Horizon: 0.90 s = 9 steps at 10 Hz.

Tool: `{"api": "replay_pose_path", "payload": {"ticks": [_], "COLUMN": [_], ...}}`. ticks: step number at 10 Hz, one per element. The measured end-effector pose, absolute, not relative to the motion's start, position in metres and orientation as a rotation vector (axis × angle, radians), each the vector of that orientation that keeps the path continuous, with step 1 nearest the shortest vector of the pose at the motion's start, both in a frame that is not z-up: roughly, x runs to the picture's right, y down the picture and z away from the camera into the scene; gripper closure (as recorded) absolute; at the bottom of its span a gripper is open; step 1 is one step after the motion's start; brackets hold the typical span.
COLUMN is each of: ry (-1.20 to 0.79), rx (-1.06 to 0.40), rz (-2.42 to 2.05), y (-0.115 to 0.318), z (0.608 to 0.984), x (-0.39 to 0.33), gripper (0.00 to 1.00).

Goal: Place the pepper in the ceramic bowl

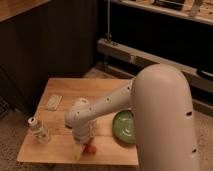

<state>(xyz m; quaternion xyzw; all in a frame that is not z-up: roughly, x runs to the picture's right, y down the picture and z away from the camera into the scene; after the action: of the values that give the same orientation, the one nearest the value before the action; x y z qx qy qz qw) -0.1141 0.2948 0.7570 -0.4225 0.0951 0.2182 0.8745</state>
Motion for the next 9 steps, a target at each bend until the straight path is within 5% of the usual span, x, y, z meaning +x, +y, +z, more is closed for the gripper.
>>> {"api": "replay_pose_path", "payload": {"ticks": [6, 9], "ry": [0.192, 0.181], "rx": [-0.886, -0.884], "rz": [0.455, 0.457], "y": [0.291, 0.278], "z": [0.758, 0.753], "x": [-0.115, -0.11], "gripper": [0.91, 0.99]}}
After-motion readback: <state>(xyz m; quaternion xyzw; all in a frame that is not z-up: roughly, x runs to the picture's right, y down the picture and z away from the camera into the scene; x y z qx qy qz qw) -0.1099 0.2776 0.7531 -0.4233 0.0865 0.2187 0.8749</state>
